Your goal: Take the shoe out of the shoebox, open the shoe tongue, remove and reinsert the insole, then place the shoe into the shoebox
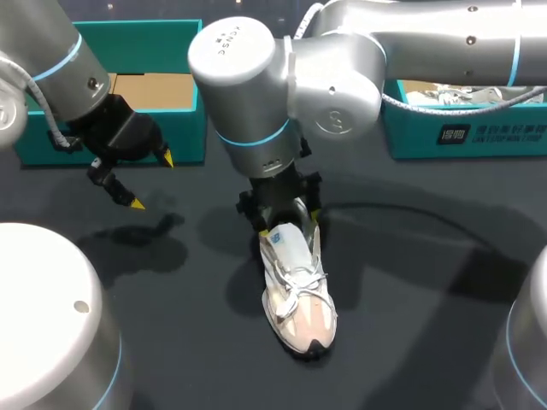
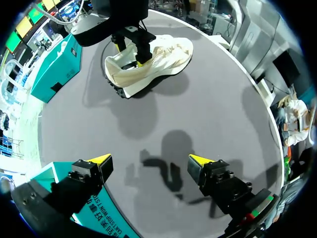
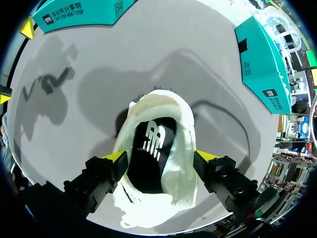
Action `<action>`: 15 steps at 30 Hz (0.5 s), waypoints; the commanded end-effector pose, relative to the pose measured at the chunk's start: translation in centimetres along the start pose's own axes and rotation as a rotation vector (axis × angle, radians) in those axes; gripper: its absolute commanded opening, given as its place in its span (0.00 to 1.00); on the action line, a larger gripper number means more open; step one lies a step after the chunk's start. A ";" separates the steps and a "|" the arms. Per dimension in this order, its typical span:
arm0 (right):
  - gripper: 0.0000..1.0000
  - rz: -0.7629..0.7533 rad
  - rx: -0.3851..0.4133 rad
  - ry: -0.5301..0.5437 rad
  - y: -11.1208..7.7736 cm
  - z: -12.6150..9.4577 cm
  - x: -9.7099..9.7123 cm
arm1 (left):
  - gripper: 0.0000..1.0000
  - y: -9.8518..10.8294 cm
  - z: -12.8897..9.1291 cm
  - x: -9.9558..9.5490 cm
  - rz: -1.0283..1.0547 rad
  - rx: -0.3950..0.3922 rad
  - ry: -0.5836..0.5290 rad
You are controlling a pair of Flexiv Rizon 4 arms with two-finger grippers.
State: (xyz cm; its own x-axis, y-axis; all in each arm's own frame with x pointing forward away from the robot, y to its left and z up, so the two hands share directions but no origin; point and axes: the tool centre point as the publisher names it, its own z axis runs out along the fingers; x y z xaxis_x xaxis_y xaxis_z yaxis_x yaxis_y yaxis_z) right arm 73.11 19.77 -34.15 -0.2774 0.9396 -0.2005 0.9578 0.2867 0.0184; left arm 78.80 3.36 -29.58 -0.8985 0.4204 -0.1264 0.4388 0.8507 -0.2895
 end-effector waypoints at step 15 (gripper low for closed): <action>0.64 0.027 -0.044 -0.006 0.2 -0.1 -0.3 | 1.00 0.0 -0.1 0.1 0.001 -0.002 -0.001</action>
State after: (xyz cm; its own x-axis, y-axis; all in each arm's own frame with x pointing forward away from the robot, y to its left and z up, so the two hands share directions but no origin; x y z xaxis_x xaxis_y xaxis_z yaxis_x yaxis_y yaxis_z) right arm 73.45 19.65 -34.03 -0.2505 0.9453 -0.2090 0.9610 0.2690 0.0644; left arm 78.80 3.36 -29.58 -0.8985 0.4204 -0.1264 0.4388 0.8507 -0.2896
